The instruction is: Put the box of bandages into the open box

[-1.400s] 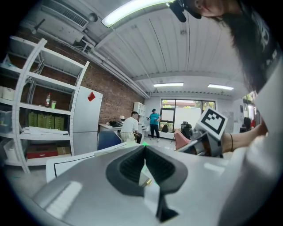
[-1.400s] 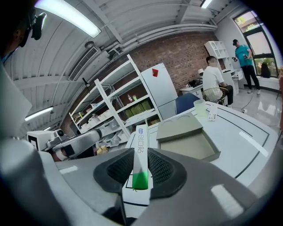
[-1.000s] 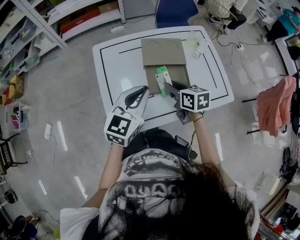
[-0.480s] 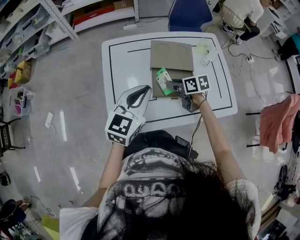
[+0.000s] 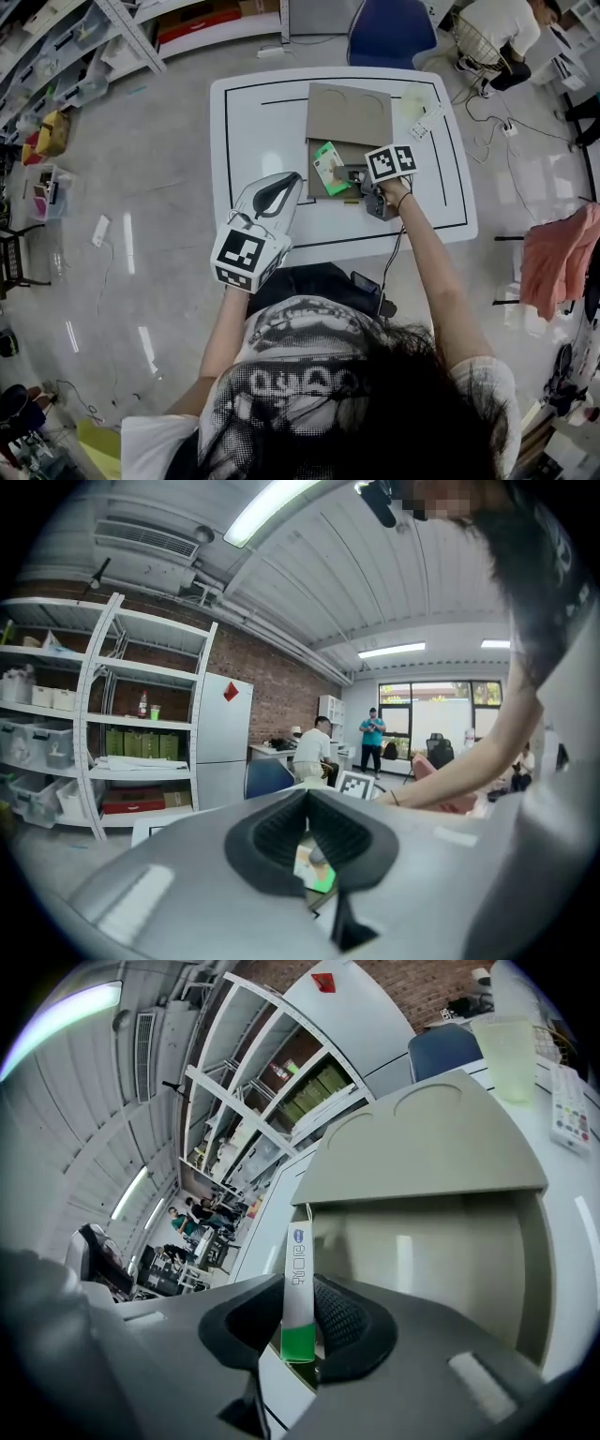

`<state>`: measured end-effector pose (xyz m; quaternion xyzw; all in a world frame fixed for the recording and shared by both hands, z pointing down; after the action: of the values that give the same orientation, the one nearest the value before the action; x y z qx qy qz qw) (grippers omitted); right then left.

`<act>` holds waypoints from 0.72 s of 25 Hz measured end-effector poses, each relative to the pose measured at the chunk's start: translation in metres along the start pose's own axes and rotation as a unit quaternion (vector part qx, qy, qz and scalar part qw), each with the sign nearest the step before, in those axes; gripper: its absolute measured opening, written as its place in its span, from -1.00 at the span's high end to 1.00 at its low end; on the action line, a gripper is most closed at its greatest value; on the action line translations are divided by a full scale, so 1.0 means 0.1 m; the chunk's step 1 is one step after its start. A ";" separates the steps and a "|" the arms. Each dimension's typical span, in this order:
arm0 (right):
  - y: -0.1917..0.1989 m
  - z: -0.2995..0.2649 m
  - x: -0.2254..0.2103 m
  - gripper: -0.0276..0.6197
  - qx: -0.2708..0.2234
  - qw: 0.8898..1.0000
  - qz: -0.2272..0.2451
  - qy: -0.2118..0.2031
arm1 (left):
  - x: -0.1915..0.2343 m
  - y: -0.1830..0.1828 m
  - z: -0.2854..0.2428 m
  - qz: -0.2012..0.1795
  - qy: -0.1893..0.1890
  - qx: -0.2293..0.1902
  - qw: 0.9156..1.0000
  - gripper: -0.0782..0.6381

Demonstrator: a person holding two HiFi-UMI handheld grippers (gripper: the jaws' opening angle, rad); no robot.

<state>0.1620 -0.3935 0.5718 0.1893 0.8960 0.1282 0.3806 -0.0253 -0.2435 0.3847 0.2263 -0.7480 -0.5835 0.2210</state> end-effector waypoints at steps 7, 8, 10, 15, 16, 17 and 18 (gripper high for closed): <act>-0.03 -0.02 -0.04 0.55 0.004 0.998 0.043 0.052 | 0.01 0.01 0.01 0.002 -0.005 0.002 1.000 0.78; -0.03 -0.02 -0.05 0.54 0.004 0.997 0.049 0.060 | 0.01 0.01 0.01 0.002 -0.005 0.002 1.000 0.78; -0.03 -0.03 -0.07 0.52 0.008 0.994 0.067 0.081 | 0.01 0.03 0.00 0.002 -0.004 0.003 1.000 0.78; 0.02 -0.07 -0.09 0.31 0.031 0.983 0.126 0.132 | 0.04 0.04 -0.01 0.003 -0.002 0.004 1.000 0.78; 0.02 -0.07 -0.08 0.31 0.028 0.983 0.126 0.131 | 0.04 0.04 0.00 0.003 -0.002 0.004 1.000 0.78; 0.02 -0.07 -0.07 0.31 0.024 0.984 0.123 0.128 | 0.04 0.04 0.00 0.003 -0.003 0.004 1.000 0.78; 0.02 -0.06 -0.06 0.31 0.018 0.985 0.119 0.124 | 0.04 0.05 0.00 0.003 -0.002 0.004 1.000 0.78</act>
<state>0.1618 -0.3948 0.5803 0.2840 0.9096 0.1792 0.2448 -0.0294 -0.2448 0.3893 0.2237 -0.7516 -0.5801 0.2200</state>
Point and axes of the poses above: the fingertips, and each gripper's own axes: z backward along the fingers, x to its left, y out of its underside, the point moved 8 cm from there along z, backward along the fingers, and after that the axes turned 5 degrees about y, right-handed, at the moved point
